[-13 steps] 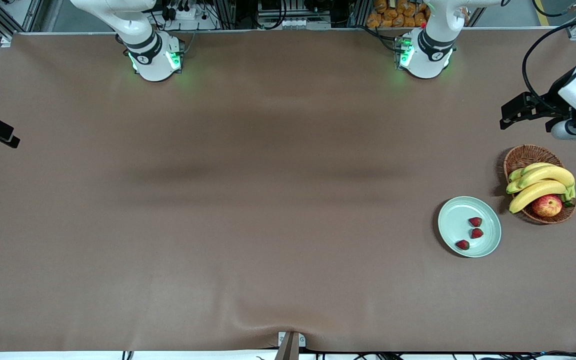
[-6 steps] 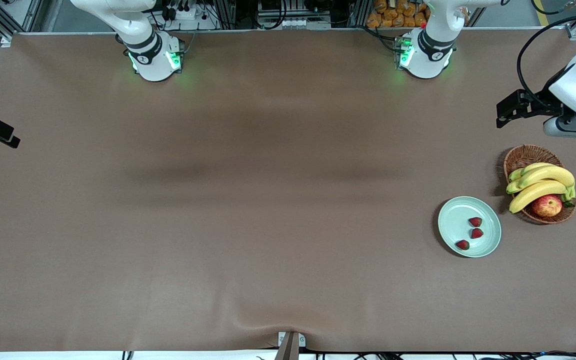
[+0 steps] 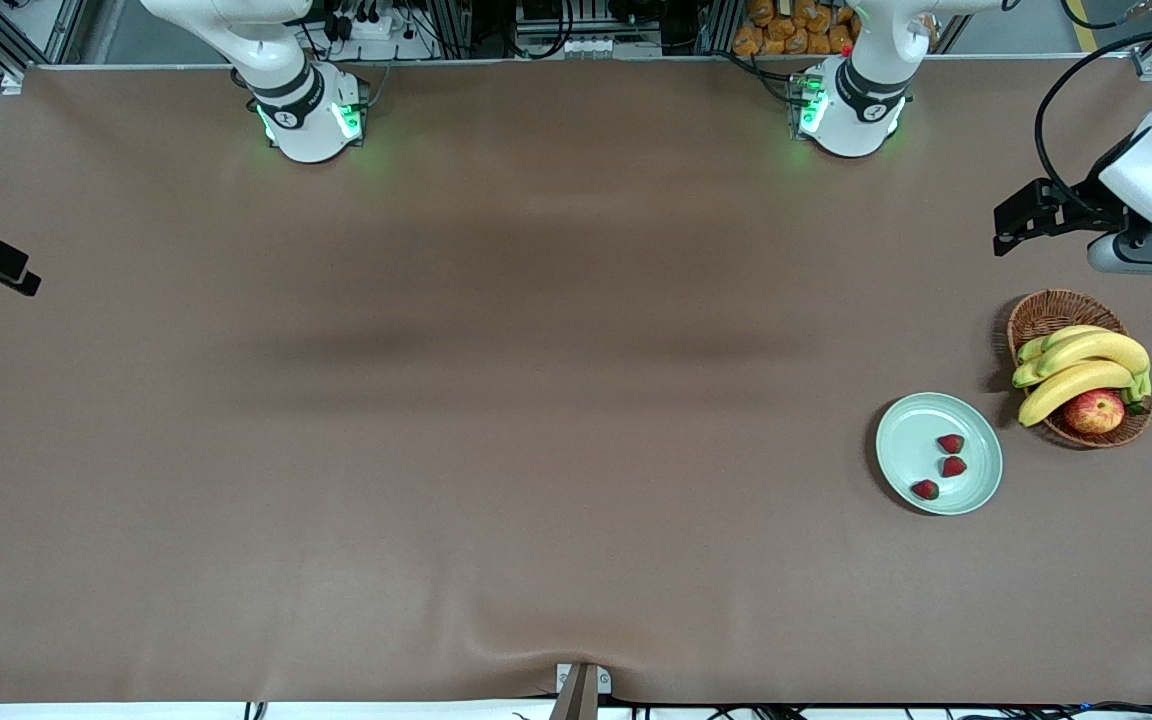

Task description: Collect all strawberries into plate

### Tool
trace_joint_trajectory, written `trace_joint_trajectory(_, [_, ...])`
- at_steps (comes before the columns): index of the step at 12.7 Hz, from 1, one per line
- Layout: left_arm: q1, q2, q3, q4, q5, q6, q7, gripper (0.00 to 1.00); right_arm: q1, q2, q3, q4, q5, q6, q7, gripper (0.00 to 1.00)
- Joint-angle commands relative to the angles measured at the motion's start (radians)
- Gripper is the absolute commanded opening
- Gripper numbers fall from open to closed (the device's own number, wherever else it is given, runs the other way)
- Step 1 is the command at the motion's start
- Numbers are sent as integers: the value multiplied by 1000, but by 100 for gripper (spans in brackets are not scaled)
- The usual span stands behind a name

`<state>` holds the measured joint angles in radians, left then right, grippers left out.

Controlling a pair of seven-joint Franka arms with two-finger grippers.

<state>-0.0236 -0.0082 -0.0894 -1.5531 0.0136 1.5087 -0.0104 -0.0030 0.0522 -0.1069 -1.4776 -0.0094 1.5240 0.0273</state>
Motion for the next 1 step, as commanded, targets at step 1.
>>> trace_joint_trajectory(1, [5,-3,-4,16,6,-19,3,100,-11,0,3,3,16,-10,-1,100])
